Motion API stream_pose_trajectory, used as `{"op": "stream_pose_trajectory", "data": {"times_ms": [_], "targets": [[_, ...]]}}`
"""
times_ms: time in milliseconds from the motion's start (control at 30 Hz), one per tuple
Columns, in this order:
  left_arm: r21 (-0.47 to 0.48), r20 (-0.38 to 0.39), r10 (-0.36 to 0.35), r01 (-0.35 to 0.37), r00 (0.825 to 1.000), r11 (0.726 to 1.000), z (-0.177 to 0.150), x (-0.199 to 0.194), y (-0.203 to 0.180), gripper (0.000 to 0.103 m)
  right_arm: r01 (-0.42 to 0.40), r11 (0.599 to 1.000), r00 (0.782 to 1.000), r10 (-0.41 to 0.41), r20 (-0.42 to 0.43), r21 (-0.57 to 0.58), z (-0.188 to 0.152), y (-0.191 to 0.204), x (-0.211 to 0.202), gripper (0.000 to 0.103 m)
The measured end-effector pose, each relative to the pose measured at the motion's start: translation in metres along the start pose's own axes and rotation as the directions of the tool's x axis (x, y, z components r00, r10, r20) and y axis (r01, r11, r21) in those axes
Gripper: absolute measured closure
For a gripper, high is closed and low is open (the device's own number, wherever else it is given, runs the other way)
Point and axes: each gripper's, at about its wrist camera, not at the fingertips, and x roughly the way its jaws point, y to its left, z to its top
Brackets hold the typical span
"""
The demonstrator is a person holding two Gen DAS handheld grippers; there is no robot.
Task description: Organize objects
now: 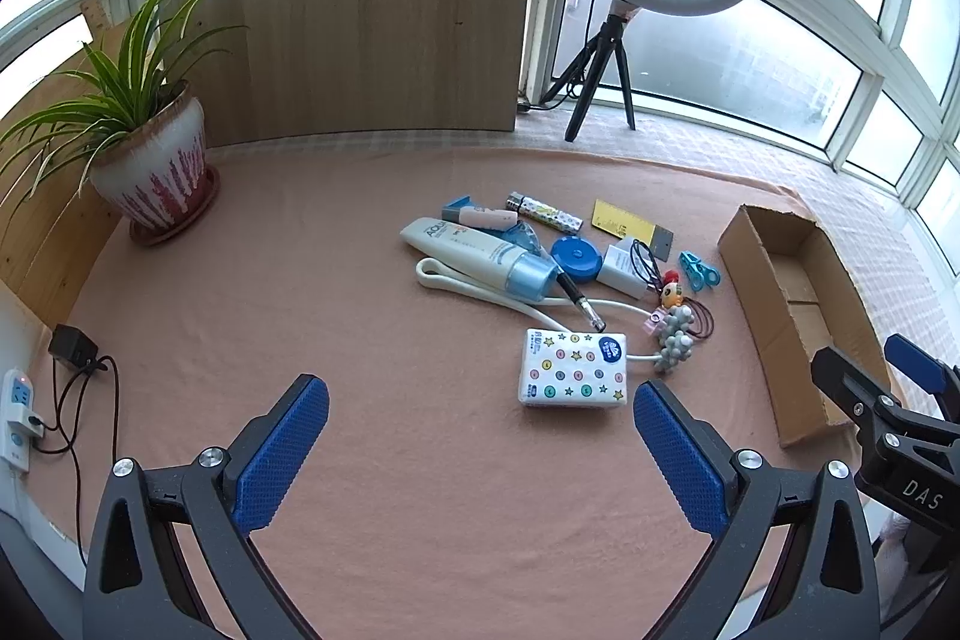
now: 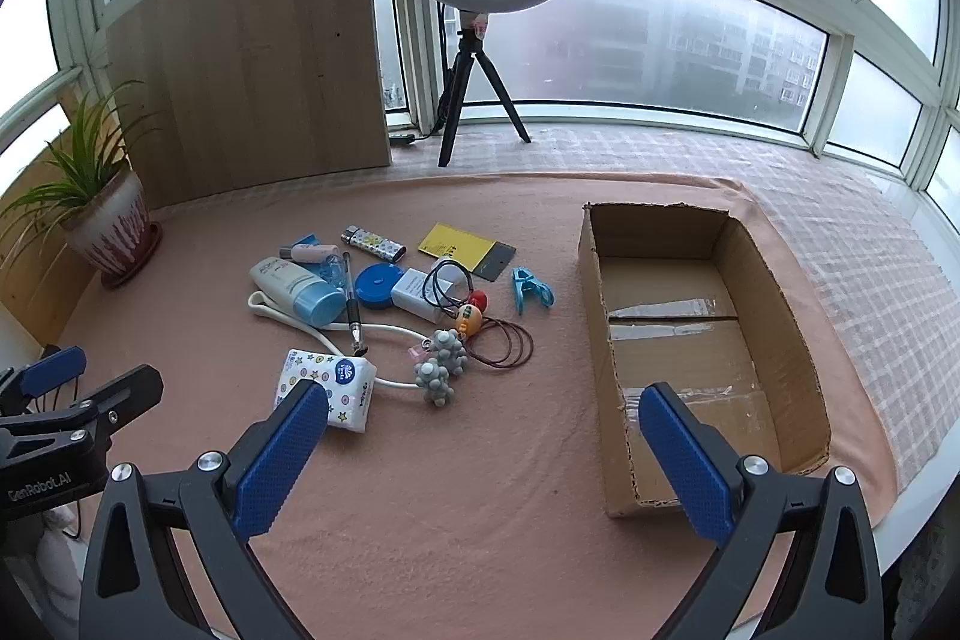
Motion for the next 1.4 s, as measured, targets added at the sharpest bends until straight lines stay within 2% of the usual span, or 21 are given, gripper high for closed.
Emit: {"op": "stream_pose_trajectory", "data": {"times_ms": [1400], "targets": [[0.008, -0.001, -0.001, 0.001, 1.000, 1.000, -0.0005, -0.0043, -0.0069, 0.000, -0.020, 1.000, 0.999, 0.020, -0.041, 0.015, -0.0055, 0.0018, 0.0024, 0.001]]}}
